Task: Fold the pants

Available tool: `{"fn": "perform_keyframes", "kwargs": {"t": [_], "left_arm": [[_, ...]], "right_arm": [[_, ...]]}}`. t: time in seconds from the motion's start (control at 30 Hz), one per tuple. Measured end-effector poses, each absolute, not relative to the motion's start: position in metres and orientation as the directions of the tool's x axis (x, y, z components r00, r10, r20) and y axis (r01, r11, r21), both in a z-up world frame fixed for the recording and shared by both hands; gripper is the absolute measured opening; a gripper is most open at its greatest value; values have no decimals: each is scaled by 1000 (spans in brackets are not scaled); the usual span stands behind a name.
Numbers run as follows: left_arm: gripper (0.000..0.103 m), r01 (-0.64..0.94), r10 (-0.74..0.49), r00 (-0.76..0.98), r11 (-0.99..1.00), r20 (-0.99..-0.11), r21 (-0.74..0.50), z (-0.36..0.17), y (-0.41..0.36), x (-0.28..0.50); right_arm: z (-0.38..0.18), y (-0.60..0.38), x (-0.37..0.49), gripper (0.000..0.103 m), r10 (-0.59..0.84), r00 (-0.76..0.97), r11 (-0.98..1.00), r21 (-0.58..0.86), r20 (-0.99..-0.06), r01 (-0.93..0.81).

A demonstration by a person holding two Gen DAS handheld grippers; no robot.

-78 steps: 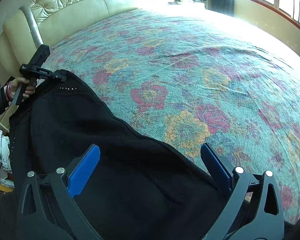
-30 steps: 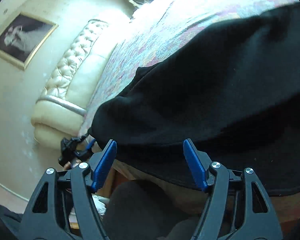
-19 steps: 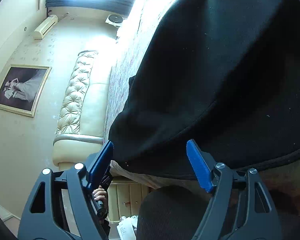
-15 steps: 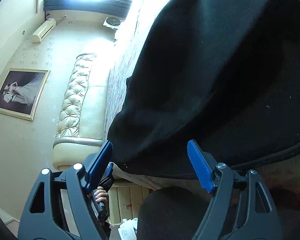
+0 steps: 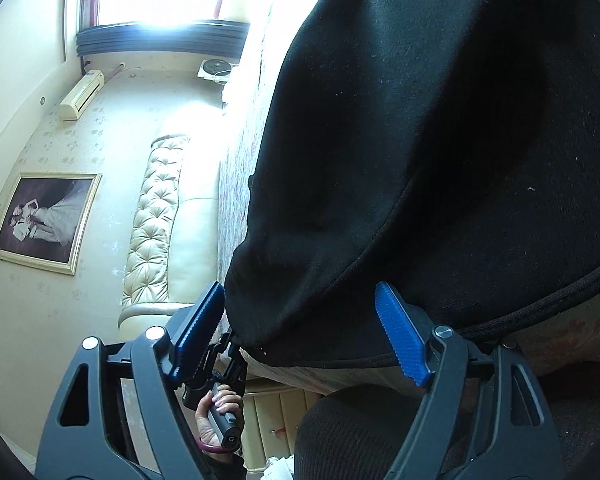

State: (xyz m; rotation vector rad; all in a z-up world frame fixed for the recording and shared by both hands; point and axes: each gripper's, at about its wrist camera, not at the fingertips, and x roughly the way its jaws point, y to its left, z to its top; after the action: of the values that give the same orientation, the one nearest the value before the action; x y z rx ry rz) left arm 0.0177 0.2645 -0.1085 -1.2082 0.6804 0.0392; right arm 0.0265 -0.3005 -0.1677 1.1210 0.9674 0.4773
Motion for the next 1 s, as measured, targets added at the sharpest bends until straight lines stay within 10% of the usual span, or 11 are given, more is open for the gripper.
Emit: {"fn": "perform_keyframes", "kwargs": {"t": [0.23,0.43,1.0], "left_arm": [[10,-371,-347,809,325,-475,-870,-118,267,6],[10,-390,-364,795,305,-485,-869,-132,275,7],[8,-348,-351,813,348,-465,-870,-108,286,-13]], "right_arm": [[-169,-297,32,72,692,576,419,892,-435,169],[-189,-309,28,12,670,593,376,893,-447,249],[-163,-299,8,8,703,584,389,907,-406,162]]}}
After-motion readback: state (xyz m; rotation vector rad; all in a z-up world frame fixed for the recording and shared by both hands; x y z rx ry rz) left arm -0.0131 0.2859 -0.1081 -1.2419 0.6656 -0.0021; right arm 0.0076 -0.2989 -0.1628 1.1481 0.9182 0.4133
